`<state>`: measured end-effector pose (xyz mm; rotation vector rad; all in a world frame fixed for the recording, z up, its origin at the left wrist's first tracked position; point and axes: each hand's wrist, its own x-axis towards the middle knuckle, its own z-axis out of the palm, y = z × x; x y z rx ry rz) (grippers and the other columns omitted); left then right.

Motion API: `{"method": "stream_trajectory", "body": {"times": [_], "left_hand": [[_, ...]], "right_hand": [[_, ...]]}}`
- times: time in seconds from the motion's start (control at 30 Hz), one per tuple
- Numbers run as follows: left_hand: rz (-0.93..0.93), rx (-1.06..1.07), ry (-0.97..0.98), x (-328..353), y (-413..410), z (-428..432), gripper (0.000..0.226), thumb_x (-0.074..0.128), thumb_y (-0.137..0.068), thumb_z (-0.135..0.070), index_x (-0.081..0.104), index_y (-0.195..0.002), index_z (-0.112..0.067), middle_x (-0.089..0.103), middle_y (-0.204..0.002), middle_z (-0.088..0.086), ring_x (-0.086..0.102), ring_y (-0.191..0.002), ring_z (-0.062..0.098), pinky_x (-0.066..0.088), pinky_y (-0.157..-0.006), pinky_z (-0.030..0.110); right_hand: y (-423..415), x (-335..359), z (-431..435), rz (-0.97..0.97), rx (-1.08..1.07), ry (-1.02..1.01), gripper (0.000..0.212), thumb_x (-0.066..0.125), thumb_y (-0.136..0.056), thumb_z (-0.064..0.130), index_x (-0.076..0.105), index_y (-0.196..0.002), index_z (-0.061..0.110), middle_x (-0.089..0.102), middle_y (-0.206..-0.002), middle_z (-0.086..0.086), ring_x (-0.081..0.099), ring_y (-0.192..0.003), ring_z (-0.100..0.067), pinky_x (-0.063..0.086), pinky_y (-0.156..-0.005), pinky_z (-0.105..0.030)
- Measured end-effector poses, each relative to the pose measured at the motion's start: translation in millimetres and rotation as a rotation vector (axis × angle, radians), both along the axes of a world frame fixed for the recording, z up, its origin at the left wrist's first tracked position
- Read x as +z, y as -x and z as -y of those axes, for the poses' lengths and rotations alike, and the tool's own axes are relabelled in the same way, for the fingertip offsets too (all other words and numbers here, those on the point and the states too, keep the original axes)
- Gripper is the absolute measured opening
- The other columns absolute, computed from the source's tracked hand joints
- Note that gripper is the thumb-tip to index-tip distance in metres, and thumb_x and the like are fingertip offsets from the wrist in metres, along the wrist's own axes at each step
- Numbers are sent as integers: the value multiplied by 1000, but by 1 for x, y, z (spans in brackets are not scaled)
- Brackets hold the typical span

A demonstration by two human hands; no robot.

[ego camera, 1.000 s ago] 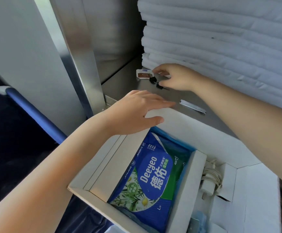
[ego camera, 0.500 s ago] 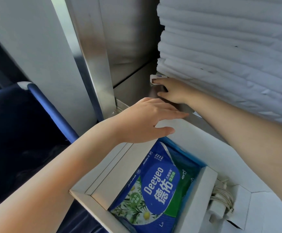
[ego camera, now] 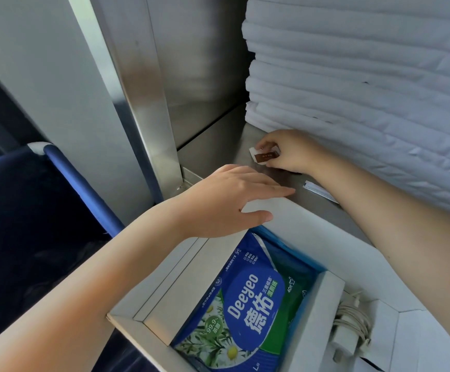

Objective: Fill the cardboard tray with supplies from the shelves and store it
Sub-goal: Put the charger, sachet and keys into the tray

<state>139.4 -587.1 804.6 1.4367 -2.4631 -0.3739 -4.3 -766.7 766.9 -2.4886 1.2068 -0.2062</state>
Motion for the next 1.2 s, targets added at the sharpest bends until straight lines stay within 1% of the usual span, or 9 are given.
{"method": "stream_trajectory", "body": {"times": [0.07,0.17,0.3,0.47,0.63,0.7,0.87,1.07,1.2], "left_hand": [[1,-2,1,0,0,0,48,48,-95,-38,38,-142,-39,50,-137,-16,36,-126,3,14,-107,20],[3,-5,5,-1,-1,0,48,48,-96,-38,38,-142,-38,49,-138,-16,36,-127,3,13,-106,19],[0,-9,11,-1,-1,1,48,49,-96,-38,39,-143,-37,50,-138,-15,36,-126,3,12,-105,18],[2,-8,16,-2,-1,1,48,49,-95,-37,39,-142,-37,50,-138,-15,34,-125,1,12,-104,17],[6,-5,2,-3,-1,2,49,48,-95,-39,38,-142,-38,49,-138,-15,35,-127,2,13,-106,20],[10,-1,2,-3,-1,2,49,48,-95,-39,38,-142,-39,49,-138,-15,35,-127,2,13,-106,20],[10,-2,2,-3,-1,3,48,48,-95,-38,38,-142,-39,50,-138,-14,36,-127,3,13,-106,20],[-4,-7,5,-2,-1,3,47,49,-96,-36,40,-141,-38,51,-137,-15,37,-126,4,14,-106,20],[-14,-10,-2,-2,-1,3,46,49,-96,-37,41,-141,-38,51,-138,-15,36,-127,4,13,-106,20]], "right_hand": [[0,-3,-2,-57,24,71,48,70,-82,18,55,-128,20,56,-129,-2,53,-115,-21,42,-90,-28],[-1,-9,-2,-75,33,62,53,64,-88,25,45,-138,19,50,-138,-4,50,-121,-23,35,-89,-24],[-2,-13,0,-84,19,38,55,62,-90,25,41,-140,20,48,-141,-4,48,-124,-23,37,-94,-26],[-3,-12,0,-46,18,92,54,66,-86,24,47,-136,19,51,-137,-4,51,-120,-23,34,-87,-22],[-3,-8,-1,15,10,84,49,68,-83,11,54,-129,21,54,-129,-3,53,-113,-22,45,-93,-35],[-3,-8,0,26,18,100,46,67,-82,7,58,-125,22,56,-125,-2,54,-110,-20,47,-92,-37],[-4,-7,1,52,42,161,36,69,-81,6,65,-113,21,59,-114,-1,54,-104,-19,44,-83,-28],[-2,2,-1,131,66,174,23,61,-84,5,70,-97,22,61,-105,0,54,-99,-17,46,-85,-33],[-1,7,-5,141,62,115,20,64,-84,4,70,-94,20,64,-100,3,58,-96,-15,46,-84,-30]]}}
